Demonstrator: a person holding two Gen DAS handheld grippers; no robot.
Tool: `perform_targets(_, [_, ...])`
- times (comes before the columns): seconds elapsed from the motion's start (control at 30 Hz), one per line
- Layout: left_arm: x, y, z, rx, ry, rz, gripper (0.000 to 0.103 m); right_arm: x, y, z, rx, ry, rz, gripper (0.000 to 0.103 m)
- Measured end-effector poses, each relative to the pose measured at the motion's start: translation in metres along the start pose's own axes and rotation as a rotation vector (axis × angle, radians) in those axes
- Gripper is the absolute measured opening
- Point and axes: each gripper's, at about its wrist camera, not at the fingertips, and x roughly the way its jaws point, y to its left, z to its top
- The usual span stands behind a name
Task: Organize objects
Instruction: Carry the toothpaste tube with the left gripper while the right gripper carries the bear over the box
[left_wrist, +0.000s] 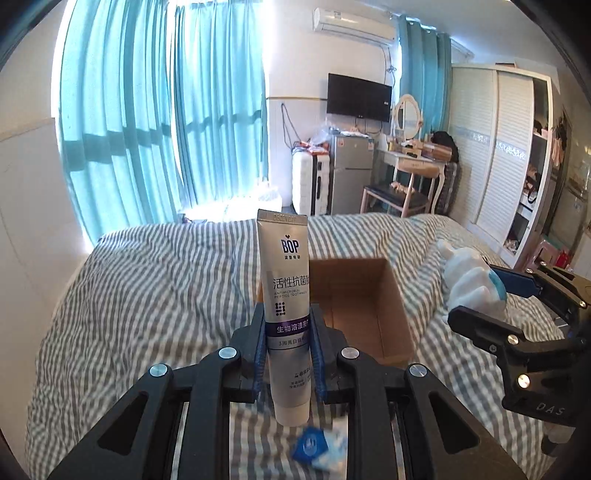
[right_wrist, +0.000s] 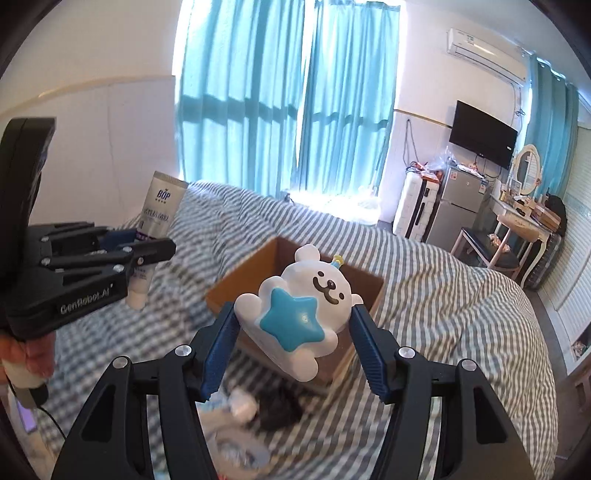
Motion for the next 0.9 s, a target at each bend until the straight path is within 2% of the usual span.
perform_targets(0.17, [0.042, 0.0, 0.024, 0.007, 0.016, -0.017, 0.021, 0.044, -0.02, 0.029, 0.047, 0.023, -0.001, 0.061])
perform_targets(0.3, [0.086, 0.0, 0.031, -0.007, 0.047, -0.034, 0.021, 0.088, -0.039, 0.04, 0.091, 0.061, -0.002, 0.061])
perform_targets(0.47, [0.135, 0.001, 0.035, -0.035, 0.076, -0.049, 0.021, 0.134, -0.055, 0.051, 0.156, 0.063, 0.001, 0.061])
perform_targets(0.67, [0.182, 0.008, 0.024, -0.082, 0.106, -0.051, 0.021, 0.184, -0.066, 0.034, 0.201, 0.104, 0.01, 0.061])
perform_targets(0.8, [0.214, 0.004, 0.008, -0.031, 0.174, -0.033, 0.021, 0.213, -0.073, 0.015, 0.223, 0.16, 0.003, 0.061])
perform_targets(0.9, [0.224, 0.002, -0.002, -0.001, 0.205, -0.047, 0.021, 0.226, -0.079, 0.006, 0.243, 0.184, 0.007, 0.061])
